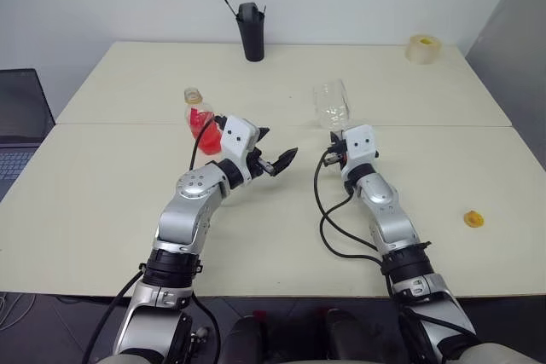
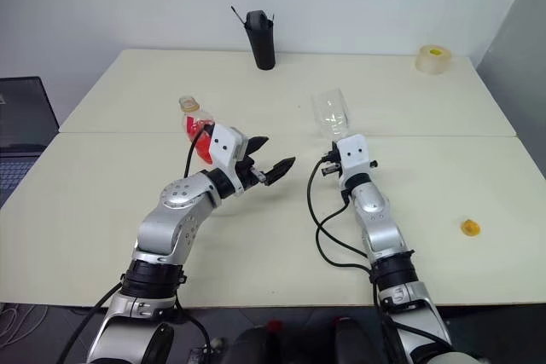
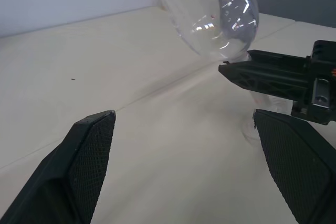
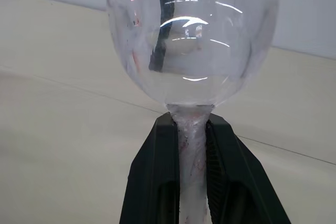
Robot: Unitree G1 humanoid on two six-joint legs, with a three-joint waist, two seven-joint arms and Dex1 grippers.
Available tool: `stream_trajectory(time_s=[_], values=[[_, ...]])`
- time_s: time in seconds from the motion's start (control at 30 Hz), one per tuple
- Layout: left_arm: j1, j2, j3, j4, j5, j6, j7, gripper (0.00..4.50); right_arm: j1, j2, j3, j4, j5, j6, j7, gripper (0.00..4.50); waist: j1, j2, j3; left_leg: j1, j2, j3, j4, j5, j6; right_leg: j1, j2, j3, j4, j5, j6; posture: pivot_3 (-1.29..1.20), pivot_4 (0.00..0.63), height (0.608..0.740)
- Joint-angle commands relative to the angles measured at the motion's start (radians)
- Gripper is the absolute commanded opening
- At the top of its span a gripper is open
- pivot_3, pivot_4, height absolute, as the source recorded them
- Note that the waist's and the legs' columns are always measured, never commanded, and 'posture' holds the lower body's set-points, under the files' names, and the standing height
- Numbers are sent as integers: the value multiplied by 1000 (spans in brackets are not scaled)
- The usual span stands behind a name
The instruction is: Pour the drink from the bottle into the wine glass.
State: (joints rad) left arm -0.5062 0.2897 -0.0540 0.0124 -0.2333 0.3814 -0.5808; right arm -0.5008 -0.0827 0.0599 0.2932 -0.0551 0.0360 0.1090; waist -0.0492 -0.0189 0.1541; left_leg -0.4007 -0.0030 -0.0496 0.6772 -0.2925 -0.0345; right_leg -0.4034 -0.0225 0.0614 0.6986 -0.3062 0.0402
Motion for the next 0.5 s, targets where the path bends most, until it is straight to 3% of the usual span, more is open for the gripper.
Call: stream_trajectory(time_s=[0.03, 0.27, 0.5], values=[[-19, 0, -5, -7, 4, -31, -11, 4500, 84, -30, -7, -13, 1, 86, 22, 313, 4, 0, 0, 0, 0, 0, 0, 0, 0, 0, 0, 0, 0, 0, 0, 0, 150, 740], [-19, 1, -11, -3, 2, -39, -21, 4500, 160, -81, 20, -84, -2, 205, 104, 287, 14, -3, -9, 2, 0, -1, 0, 0, 0, 3, 0, 0, -1, 0, 0, 0, 150, 740], [-24, 3, -14, 10, 8, -47, -22, 4500, 171, -133, 1, -87, 0, 326, 126, 270, 19, -6, -12, 27, -1, -7, -9, -3, 5, 34, 0, -7, -17, 0, 0, 0, 150, 740]])
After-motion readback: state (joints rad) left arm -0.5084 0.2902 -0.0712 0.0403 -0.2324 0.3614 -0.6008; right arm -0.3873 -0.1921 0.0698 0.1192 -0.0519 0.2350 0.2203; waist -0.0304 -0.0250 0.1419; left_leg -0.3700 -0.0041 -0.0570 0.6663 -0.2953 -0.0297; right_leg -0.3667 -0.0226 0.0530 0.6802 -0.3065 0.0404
